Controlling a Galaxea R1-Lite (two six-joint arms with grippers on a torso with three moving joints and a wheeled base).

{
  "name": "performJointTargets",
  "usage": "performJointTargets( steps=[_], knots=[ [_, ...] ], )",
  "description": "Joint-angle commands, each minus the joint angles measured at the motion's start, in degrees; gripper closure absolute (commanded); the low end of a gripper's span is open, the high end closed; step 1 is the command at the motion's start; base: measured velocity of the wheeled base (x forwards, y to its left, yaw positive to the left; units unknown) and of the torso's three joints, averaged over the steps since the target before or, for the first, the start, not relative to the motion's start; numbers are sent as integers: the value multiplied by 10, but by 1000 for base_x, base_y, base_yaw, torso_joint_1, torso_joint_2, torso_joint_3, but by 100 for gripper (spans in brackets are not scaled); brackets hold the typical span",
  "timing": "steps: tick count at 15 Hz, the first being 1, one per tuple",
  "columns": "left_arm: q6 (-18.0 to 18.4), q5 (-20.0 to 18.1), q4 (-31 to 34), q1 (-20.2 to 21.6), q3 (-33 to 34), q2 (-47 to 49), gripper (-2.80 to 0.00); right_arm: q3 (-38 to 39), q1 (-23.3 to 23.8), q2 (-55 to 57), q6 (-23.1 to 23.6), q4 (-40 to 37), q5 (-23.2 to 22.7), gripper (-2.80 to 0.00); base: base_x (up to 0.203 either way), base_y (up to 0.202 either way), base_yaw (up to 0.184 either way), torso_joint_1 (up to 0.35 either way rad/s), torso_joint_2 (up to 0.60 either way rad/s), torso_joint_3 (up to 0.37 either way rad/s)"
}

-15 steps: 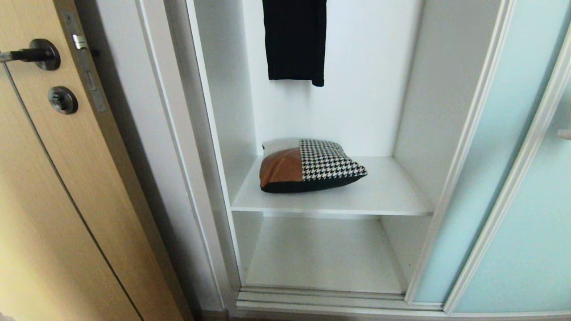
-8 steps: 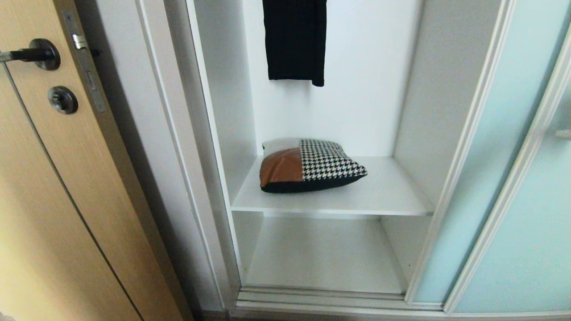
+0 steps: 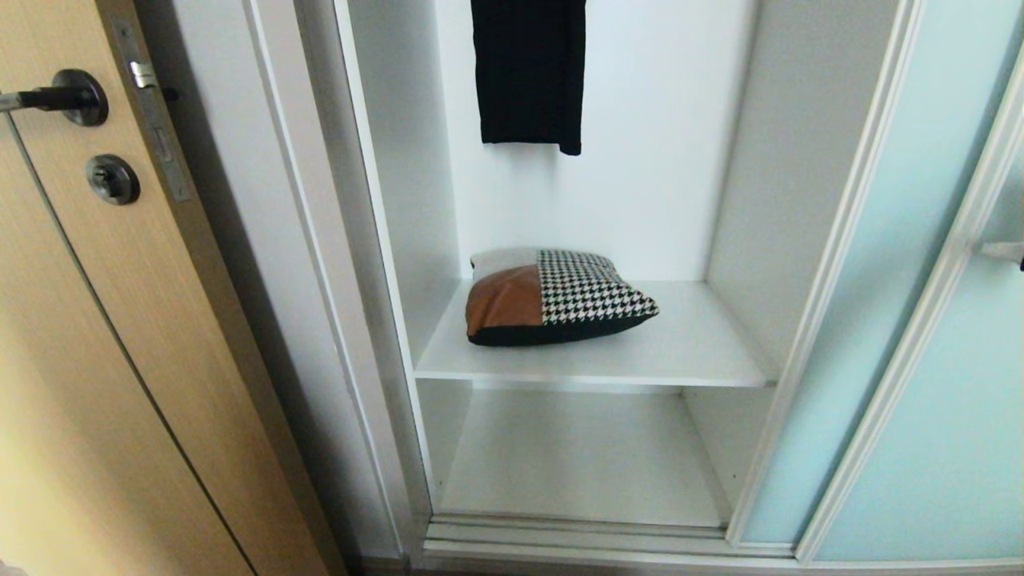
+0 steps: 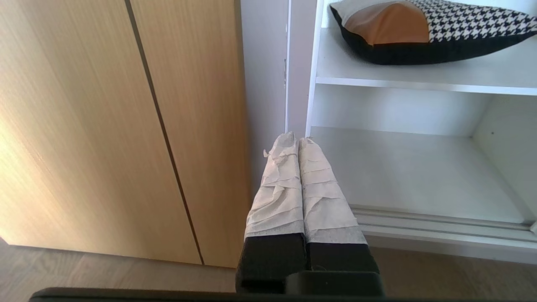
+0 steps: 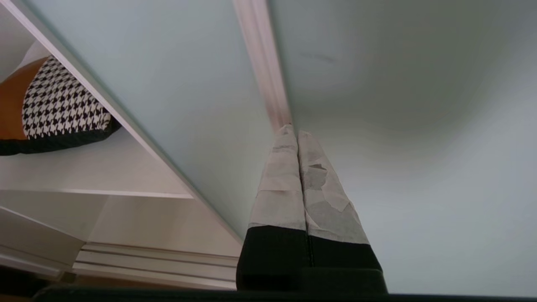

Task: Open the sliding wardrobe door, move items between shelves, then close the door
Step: Close the door

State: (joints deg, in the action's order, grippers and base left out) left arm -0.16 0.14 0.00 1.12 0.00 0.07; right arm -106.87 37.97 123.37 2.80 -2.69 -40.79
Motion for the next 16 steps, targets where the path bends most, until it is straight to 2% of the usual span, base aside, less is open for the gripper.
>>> performJointTargets(
  steps=[1, 10, 16],
  knots=[
    [0, 0, 0, 0, 1, 0, 0, -15, -1, 11, 1, 0, -2, 0, 0, 0, 0, 0, 0, 0],
    [0, 0, 0, 0, 1, 0, 0, -28, -11, 31, 1, 0, -2, 0, 0, 0, 0, 0, 0, 0],
    [0, 0, 0, 0, 1, 0, 0, -26, -32, 31, 2, 0, 17, 0, 0, 0, 0, 0, 0, 0]
  ],
)
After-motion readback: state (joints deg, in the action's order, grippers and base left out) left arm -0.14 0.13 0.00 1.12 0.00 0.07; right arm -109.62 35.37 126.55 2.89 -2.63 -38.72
